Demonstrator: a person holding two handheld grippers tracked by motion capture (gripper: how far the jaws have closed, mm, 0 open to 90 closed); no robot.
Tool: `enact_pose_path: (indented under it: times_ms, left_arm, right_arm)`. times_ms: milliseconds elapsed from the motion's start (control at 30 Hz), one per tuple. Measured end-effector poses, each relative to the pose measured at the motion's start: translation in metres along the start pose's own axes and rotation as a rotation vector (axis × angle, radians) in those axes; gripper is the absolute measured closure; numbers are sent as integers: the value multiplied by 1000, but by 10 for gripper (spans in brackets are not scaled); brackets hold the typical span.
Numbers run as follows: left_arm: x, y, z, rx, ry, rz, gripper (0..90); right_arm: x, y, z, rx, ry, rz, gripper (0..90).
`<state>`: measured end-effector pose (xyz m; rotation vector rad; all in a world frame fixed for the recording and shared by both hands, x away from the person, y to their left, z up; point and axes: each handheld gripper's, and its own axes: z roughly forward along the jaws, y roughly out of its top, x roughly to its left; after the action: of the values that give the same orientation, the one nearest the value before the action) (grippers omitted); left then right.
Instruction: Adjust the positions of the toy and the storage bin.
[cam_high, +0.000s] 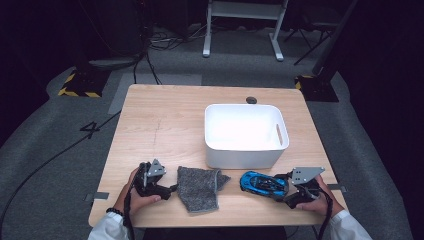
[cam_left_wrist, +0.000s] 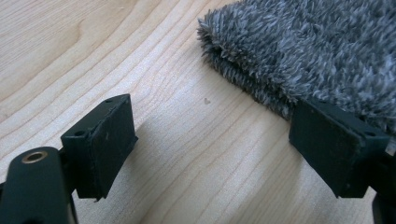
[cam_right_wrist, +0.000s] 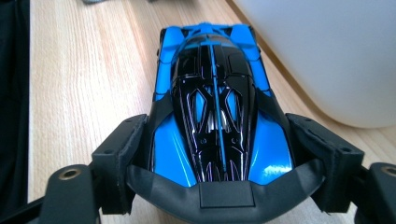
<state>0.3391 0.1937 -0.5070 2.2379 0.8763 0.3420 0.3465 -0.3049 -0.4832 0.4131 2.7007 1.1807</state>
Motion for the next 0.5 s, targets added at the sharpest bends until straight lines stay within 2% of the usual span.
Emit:
enact_pose_path:
  times_ms: [500]
  left_arm:
    - [1,1,1,1,2,7,147]
  right_arm:
    - [5,9,-9,-44,-7,-32,249]
